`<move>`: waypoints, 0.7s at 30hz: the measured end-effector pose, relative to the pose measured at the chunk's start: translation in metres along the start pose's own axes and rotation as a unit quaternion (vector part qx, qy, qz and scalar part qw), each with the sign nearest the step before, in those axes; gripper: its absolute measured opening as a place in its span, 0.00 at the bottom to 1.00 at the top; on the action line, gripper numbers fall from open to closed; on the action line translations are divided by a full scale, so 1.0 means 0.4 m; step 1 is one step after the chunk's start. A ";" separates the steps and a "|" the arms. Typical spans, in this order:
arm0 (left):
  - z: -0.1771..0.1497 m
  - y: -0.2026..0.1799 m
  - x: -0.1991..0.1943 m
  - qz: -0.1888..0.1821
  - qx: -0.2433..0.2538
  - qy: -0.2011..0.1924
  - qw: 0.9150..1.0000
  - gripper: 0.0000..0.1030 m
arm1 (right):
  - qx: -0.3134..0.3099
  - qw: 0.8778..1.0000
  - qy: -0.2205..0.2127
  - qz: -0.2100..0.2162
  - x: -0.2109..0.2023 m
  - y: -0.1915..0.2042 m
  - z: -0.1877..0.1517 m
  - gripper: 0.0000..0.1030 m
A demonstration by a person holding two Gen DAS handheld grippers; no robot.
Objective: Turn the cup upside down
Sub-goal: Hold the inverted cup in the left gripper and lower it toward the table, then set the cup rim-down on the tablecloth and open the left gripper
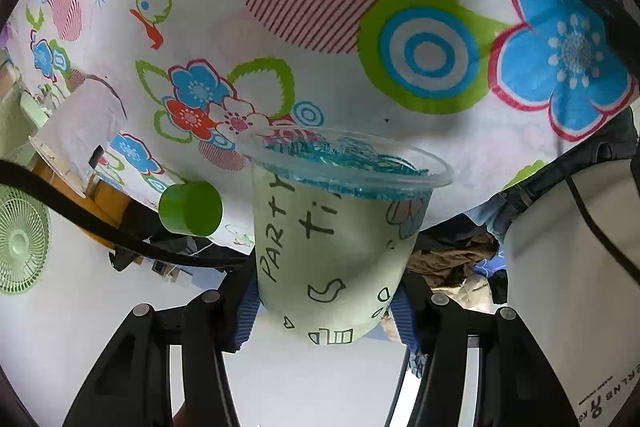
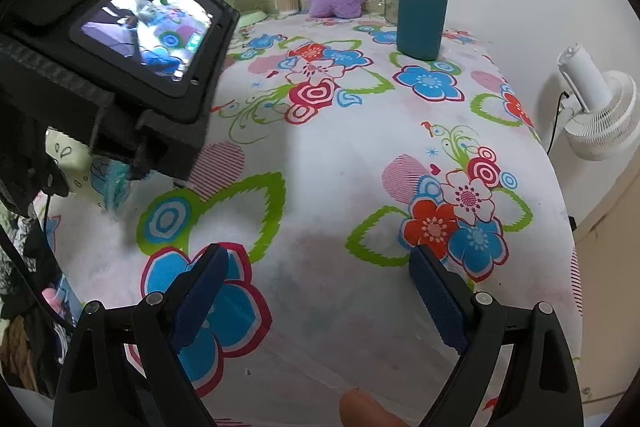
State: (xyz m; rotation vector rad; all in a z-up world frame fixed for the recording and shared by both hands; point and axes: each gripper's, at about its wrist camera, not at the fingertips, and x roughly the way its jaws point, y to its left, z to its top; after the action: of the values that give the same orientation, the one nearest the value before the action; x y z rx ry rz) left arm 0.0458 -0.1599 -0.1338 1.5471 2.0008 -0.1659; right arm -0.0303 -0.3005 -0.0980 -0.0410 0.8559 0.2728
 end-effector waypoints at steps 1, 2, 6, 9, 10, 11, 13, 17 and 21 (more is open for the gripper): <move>0.010 0.000 -0.008 -0.002 0.000 0.002 1.000 0.57 | 0.000 1.000 -0.002 0.000 0.000 0.000 -0.001 0.90; 0.006 -0.013 -0.032 -0.004 -0.001 0.003 1.000 0.57 | -0.001 1.000 -0.003 0.000 -0.001 0.000 -0.002 0.90; 0.019 -0.017 -0.075 -0.008 -0.004 -0.009 1.000 0.58 | -0.003 1.000 -0.004 0.002 -0.004 -0.002 -0.005 0.90; 0.024 -0.010 -0.092 -0.006 -0.010 -0.020 1.000 0.58 | -0.007 1.000 -0.008 -0.005 -0.010 -0.004 -0.004 0.90; 0.024 -0.009 -0.096 -0.006 -0.013 -0.024 1.000 0.58 | -0.007 1.000 -0.010 -0.005 -0.012 -0.005 -0.005 0.90; 0.024 -0.006 -0.099 -0.008 -0.016 -0.027 0.999 0.59 | -0.007 1.000 -0.011 -0.004 -0.015 -0.006 -0.004 0.90; 0.022 0.001 -0.104 -0.015 -0.024 -0.035 0.999 0.62 | -0.007 1.000 -0.013 -0.004 -0.016 -0.007 -0.003 0.90; 0.019 0.016 -0.110 -0.035 -0.040 -0.055 0.997 0.81 | -0.009 1.000 -0.013 -0.006 -0.015 -0.002 0.001 0.90; -0.003 0.030 -0.113 -0.045 -0.048 -0.076 0.995 0.88 | -0.012 1.000 -0.017 -0.006 -0.019 0.007 0.011 0.90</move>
State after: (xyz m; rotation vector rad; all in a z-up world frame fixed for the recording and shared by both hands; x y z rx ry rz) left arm 0.0628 -0.1939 -0.1061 1.3449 1.9306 -0.2131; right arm -0.0326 -0.2990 -0.0891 -0.0636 0.8188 0.2708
